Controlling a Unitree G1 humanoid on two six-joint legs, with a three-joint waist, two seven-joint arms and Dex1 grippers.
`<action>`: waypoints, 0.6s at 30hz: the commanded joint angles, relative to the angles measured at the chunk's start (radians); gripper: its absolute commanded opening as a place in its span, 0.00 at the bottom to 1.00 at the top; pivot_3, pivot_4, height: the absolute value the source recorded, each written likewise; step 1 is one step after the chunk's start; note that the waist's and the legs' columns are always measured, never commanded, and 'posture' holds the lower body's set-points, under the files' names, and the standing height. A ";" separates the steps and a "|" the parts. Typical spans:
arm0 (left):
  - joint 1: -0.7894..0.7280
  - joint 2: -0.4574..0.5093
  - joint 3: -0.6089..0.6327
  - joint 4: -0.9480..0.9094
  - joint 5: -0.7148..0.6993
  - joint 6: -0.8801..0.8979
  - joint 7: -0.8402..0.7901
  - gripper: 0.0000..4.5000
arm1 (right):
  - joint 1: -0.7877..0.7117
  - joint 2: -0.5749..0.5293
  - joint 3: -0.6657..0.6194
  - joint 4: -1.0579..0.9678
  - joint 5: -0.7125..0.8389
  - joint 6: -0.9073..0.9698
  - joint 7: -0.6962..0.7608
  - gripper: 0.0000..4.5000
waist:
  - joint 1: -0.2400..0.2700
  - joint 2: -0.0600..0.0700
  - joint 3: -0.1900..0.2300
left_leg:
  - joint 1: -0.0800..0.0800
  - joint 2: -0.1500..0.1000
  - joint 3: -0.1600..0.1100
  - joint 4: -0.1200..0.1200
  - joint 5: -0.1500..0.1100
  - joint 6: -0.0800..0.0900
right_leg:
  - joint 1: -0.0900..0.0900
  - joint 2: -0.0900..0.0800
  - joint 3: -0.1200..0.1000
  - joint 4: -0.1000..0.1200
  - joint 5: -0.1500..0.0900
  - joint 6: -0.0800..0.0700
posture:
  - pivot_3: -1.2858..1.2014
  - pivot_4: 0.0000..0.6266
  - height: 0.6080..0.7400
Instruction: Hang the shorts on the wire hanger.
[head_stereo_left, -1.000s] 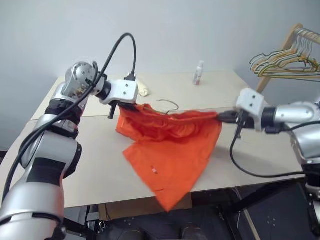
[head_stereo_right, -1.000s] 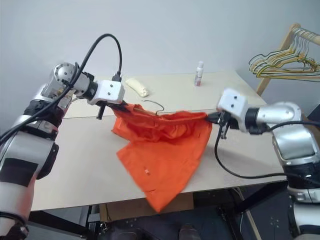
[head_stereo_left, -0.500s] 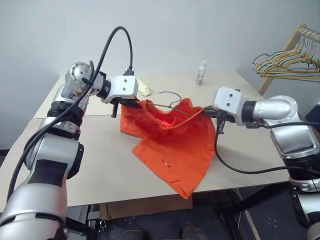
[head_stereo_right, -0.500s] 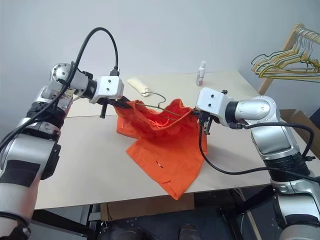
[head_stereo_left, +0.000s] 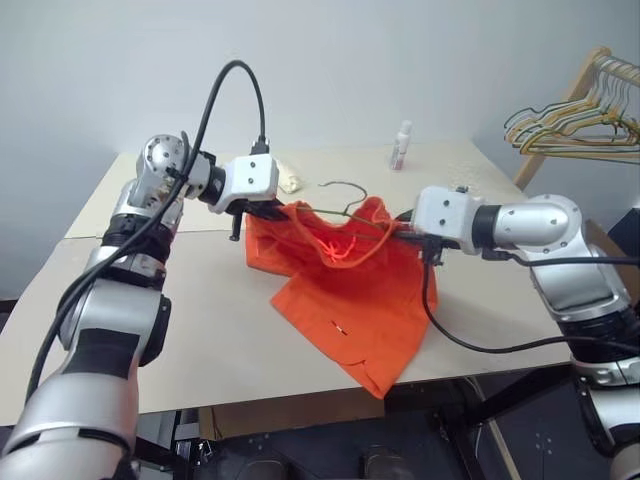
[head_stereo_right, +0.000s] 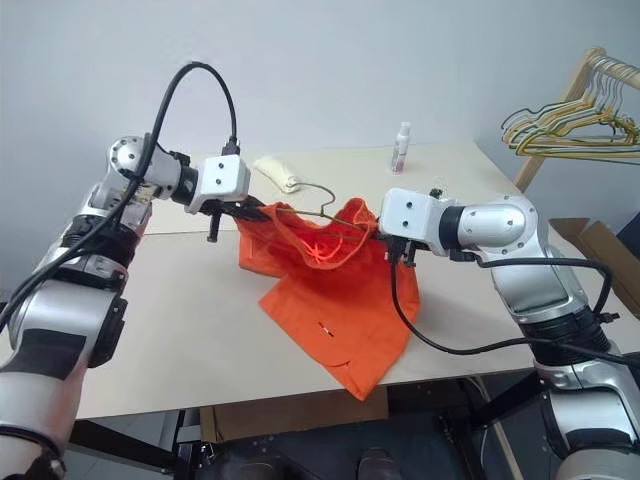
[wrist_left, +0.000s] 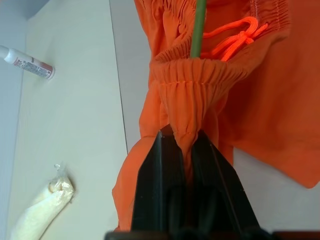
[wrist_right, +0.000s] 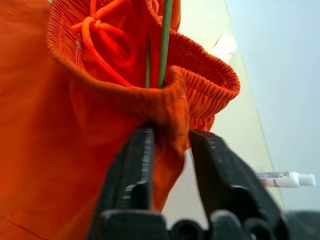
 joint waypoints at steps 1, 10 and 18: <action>-0.015 0.011 0.038 -0.053 -0.029 0.015 -0.003 0.00 | 0.002 0.003 -0.048 0.012 0.037 -0.018 0.011 0.52 | 0.000 0.000 0.000 | 0.000 0.000 0.000 0.000 0.000 0.000 | 0.000 0.000 0.000 0.000 0.000 0.000 | 0.51 0.00 1.00; -0.007 0.021 0.043 -0.079 -0.036 0.021 -0.037 0.00 | 0.014 0.036 -0.068 0.104 0.084 -0.041 0.006 0.52 | -0.007 0.000 0.000 | 0.001 0.000 0.000 0.000 0.000 0.000 | 0.001 0.000 0.000 0.000 0.000 0.000 | 0.51 0.00 1.00; 0.018 0.010 0.057 -0.111 -0.081 0.016 -0.097 0.00 | -0.017 0.069 -0.124 0.122 0.243 0.136 0.083 0.49 | -0.016 0.000 0.000 | 0.001 0.000 0.000 0.000 0.000 -0.001 | 0.001 0.000 0.000 0.000 0.000 0.000 | 0.51 0.00 1.00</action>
